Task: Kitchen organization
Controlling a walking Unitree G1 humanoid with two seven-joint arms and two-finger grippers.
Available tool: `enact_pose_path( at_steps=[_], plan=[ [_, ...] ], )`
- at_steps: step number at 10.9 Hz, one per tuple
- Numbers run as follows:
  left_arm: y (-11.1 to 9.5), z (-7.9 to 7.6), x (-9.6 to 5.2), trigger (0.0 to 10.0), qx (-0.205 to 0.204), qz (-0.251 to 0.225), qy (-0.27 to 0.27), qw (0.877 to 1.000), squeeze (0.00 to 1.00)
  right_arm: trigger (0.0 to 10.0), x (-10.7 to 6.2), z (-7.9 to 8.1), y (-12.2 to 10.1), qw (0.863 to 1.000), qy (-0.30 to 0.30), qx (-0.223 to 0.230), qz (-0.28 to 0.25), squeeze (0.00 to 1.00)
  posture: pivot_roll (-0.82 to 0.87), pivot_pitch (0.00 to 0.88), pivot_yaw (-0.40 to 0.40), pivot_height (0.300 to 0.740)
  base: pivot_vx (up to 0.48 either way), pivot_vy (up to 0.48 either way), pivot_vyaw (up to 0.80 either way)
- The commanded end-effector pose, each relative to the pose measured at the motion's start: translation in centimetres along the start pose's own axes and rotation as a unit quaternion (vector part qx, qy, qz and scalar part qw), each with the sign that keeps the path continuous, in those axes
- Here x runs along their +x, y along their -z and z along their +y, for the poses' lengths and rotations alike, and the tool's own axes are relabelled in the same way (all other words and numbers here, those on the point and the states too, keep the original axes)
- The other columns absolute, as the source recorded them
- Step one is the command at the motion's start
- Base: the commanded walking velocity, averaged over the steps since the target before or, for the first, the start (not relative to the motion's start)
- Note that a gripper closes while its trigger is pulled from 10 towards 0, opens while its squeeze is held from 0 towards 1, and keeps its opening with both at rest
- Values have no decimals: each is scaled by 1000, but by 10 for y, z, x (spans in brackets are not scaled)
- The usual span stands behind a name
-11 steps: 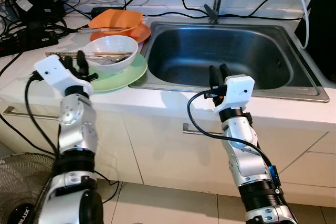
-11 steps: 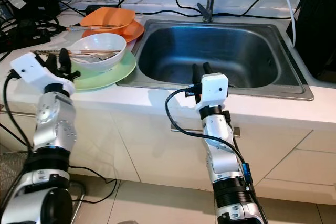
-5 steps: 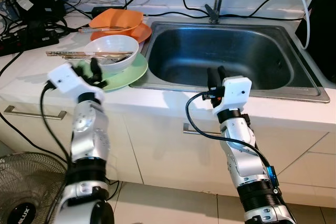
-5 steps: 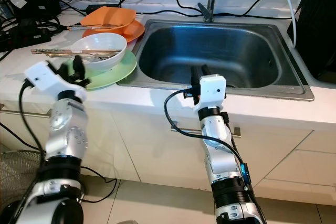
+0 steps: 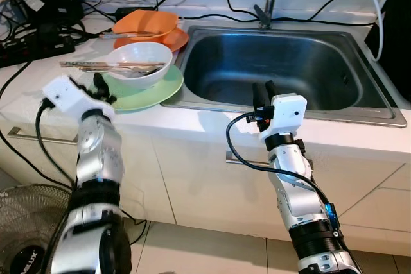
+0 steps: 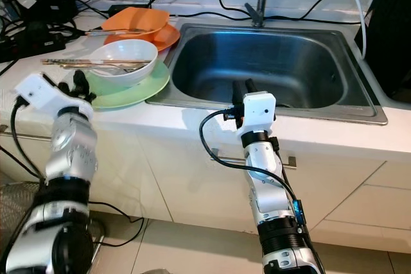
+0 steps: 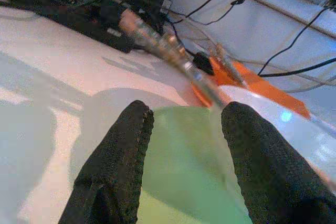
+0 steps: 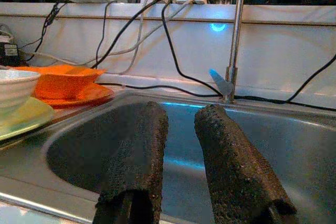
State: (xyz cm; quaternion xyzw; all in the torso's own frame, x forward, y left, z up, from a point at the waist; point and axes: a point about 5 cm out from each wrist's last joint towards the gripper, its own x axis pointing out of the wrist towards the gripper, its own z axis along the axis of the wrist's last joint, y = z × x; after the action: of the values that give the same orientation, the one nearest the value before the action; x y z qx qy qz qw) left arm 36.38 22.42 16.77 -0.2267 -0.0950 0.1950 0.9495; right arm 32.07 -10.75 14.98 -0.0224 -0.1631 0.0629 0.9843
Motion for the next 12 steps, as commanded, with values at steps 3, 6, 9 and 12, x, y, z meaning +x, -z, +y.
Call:
enact_pose_path(
  at_steps=[3, 6, 9, 12],
  plan=[
    [-10, -1, 11, 10000, 2, -14, -7, 1000, 0, 10000, 2, 0, -3, 1000, -2, 1, -8, 0, 76, 0, 53, 740, 0, 0, 0],
    [-12, 8, 17, 10000, 9, -14, -41, 999, 0, 10000, 1, 0, -3, 1000, -1, 1, -7, 0, 72, 0, 52, 740, 0, 0, 0],
    [-17, 6, 21, 4667, 10, -24, -43, 999, 0, 10000, 0, 0, -3, 1000, -2, 1, -7, 0, 69, 0, 50, 740, 0, 0, 0],
    [-17, 5, 22, 0, 5, -28, -45, 999, 0, 10000, 1, 0, -3, 1000, -1, 1, -7, 0, 66, 0, 49, 740, 0, 0, 0]
  ],
)
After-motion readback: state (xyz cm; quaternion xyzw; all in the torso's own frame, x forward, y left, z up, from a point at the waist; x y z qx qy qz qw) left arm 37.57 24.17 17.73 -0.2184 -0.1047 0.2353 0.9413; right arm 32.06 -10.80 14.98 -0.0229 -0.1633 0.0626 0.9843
